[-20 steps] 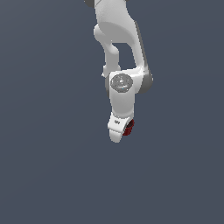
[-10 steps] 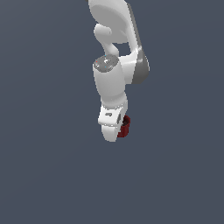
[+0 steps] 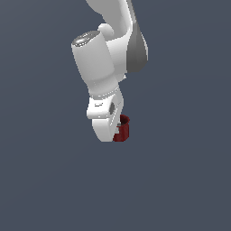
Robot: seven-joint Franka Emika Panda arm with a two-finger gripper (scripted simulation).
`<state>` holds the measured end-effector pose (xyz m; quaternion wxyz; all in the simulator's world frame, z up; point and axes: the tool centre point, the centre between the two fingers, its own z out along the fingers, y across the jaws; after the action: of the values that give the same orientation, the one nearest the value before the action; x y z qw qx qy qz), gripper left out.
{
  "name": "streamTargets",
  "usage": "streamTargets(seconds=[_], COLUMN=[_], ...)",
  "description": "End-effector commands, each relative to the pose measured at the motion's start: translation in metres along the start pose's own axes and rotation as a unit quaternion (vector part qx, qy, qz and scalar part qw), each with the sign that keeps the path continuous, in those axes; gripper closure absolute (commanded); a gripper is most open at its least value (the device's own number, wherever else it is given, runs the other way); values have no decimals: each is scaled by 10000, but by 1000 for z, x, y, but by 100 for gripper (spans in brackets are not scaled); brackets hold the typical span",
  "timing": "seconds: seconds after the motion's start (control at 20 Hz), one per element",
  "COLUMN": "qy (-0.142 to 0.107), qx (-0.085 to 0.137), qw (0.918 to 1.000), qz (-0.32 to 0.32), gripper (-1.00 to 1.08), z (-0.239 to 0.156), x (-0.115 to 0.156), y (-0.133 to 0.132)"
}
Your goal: Pick up the object and move it to a goal position.
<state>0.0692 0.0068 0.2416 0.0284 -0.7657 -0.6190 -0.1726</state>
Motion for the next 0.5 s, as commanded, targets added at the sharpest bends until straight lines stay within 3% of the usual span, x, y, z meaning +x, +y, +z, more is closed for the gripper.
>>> streamTargets(seconds=[0.0,0.45], qy=[144,659], qx=[-133,-539], qw=[9997,9938], qz=[-165,-720], gripper=[108,108], z=[-18,-78], x=[0,-2], y=[10,41])
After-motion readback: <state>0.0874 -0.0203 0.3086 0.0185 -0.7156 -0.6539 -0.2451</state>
